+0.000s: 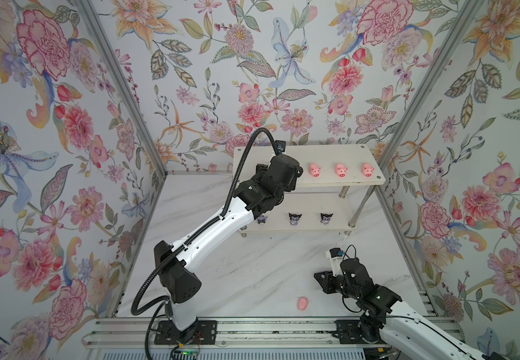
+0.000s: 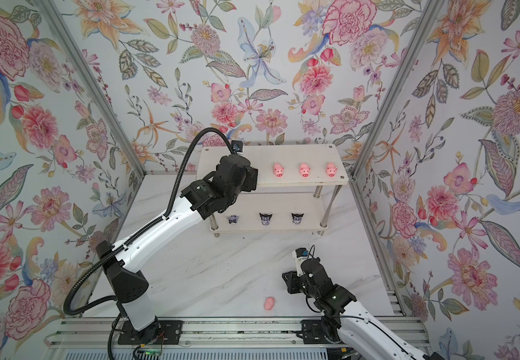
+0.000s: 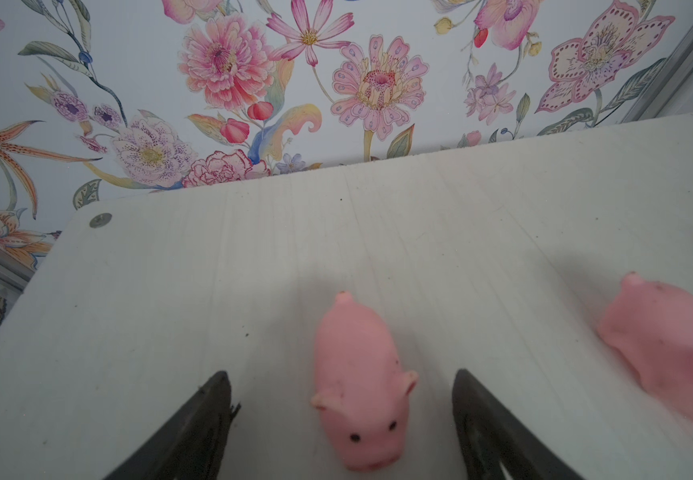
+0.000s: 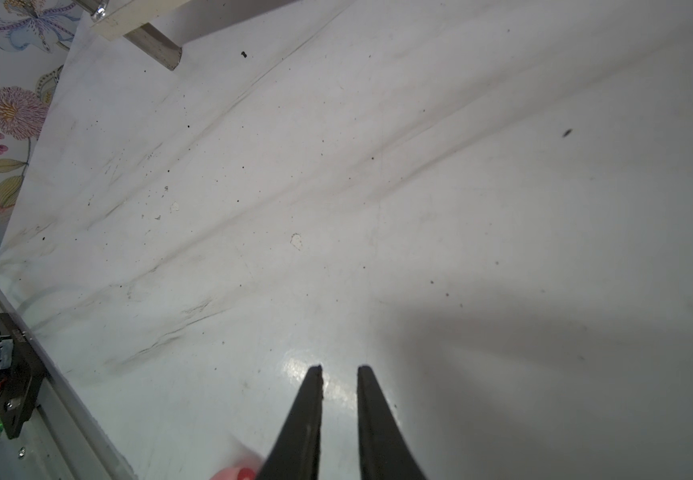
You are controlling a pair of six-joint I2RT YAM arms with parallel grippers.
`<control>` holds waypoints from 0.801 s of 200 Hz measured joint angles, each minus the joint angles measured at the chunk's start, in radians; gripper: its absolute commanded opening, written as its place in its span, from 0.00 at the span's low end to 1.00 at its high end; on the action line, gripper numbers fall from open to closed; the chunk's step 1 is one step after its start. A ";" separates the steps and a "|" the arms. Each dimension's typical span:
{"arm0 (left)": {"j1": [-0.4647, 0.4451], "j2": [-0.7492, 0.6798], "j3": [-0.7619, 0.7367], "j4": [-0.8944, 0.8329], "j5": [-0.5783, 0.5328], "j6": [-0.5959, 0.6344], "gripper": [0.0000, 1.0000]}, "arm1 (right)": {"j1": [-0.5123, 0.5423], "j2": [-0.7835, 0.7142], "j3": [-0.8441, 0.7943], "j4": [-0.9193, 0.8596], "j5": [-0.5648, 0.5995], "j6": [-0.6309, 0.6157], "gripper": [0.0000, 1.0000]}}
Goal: Place and organize the plastic toys onto the shelf
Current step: 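Lower the pig onto the top shelf beside the other pigs and open the left gripper, then withdraw the left gripper to the table while the right gripper lowers toward the last pig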
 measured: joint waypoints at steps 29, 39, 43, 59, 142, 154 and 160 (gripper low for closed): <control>0.000 -0.005 0.054 -0.029 0.001 0.004 0.87 | -0.001 0.000 0.000 0.000 0.000 0.000 0.19; 0.000 -0.013 0.064 -0.038 0.001 0.008 0.88 | -0.001 0.000 -0.001 0.000 0.000 0.000 0.19; 0.000 -0.018 0.068 -0.042 0.001 0.009 0.88 | -0.001 0.000 -0.001 0.000 0.000 0.000 0.19; 0.000 -0.045 0.069 -0.056 0.002 0.013 0.89 | -0.003 0.000 -0.001 0.000 0.000 0.000 0.20; -0.086 -0.584 -0.555 0.068 -0.019 -0.005 0.83 | -0.006 -0.010 -0.006 -0.001 0.003 0.003 0.24; -0.138 -0.655 -0.675 0.092 -0.027 -0.025 0.84 | -0.006 -0.023 -0.010 -0.005 -0.001 0.006 0.27; -0.162 -0.682 -0.735 0.104 -0.027 -0.037 0.84 | -0.006 -0.031 -0.010 -0.011 -0.004 0.008 0.28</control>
